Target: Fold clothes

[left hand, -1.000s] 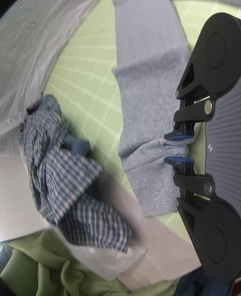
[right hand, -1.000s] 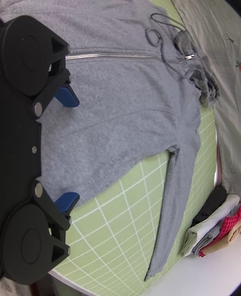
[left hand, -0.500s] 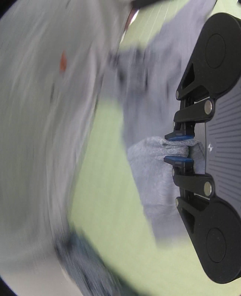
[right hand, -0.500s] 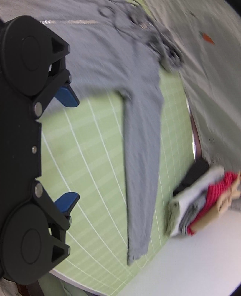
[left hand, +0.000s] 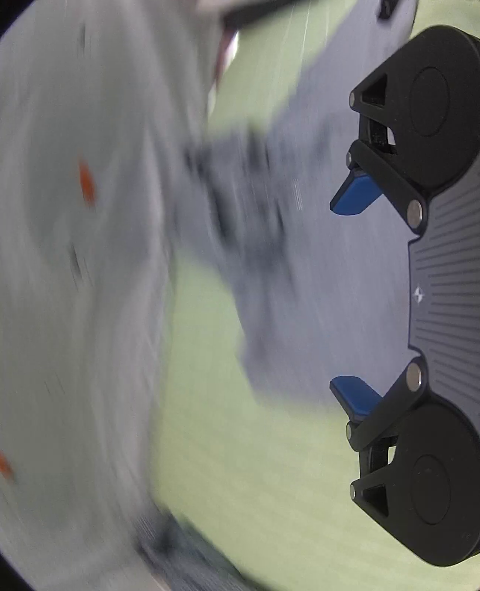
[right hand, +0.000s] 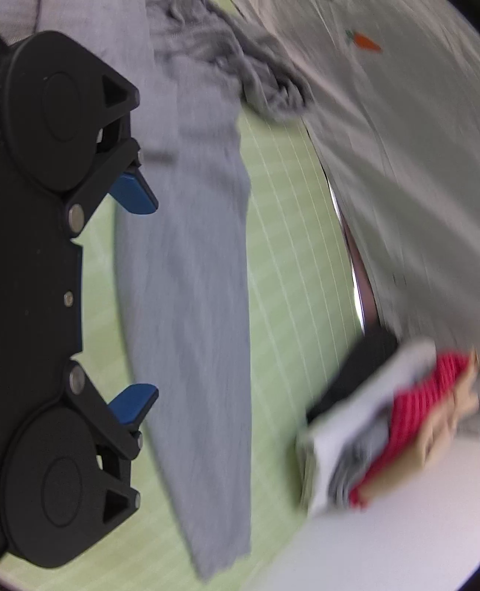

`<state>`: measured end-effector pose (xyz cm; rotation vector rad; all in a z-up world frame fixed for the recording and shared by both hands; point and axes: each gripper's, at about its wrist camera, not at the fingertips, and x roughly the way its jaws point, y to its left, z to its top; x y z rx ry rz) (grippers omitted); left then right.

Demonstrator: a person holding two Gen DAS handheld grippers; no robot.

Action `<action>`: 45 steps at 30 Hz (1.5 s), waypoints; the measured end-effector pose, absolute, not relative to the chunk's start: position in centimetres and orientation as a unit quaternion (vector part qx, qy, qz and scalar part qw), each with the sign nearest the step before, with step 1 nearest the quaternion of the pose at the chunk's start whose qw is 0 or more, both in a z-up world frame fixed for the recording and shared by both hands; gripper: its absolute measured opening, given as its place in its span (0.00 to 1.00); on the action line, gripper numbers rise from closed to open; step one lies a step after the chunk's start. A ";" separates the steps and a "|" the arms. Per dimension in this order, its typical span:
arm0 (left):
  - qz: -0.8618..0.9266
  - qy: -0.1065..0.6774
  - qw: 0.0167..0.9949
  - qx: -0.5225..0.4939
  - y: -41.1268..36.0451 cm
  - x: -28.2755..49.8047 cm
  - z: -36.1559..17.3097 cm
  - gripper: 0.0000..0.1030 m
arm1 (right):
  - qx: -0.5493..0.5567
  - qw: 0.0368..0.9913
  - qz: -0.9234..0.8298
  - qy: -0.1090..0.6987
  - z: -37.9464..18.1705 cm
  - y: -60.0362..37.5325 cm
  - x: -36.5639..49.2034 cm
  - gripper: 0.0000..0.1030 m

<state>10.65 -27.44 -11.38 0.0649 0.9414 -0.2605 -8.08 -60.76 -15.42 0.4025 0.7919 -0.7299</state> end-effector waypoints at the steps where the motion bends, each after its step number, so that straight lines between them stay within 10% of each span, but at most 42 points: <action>1: -0.106 0.461 0.880 0.038 -26.5 10.9 -12.1 0.91 | 0.189 0.845 -0.329 0.376 -15.6 -60.2 -7.1 0.96; 22: -0.033 0.535 0.844 0.035 -20.4 11.9 -17.5 1.00 | 0.038 0.874 -0.192 0.444 -18.2 -49.9 -1.5 0.95; 25: -0.034 0.536 0.843 0.021 -20.1 11.9 -17.7 1.00 | 0.003 0.874 -0.190 0.448 -18.5 -49.8 -0.8 0.74; 29: -0.033 0.531 0.846 0.021 -20.2 11.4 -17.6 1.00 | 0.034 0.894 -0.175 0.412 -16.7 -51.8 -0.9 0.13; 36: -0.034 0.523 0.851 0.021 -20.1 11.2 -17.7 1.00 | 0.168 0.900 -0.304 0.264 -11.3 -59.5 -6.6 0.08; 45: -0.003 0.529 0.848 0.032 -19.6 11.6 -17.0 1.00 | 0.259 0.852 -0.331 0.314 -16.2 -61.4 -8.6 0.06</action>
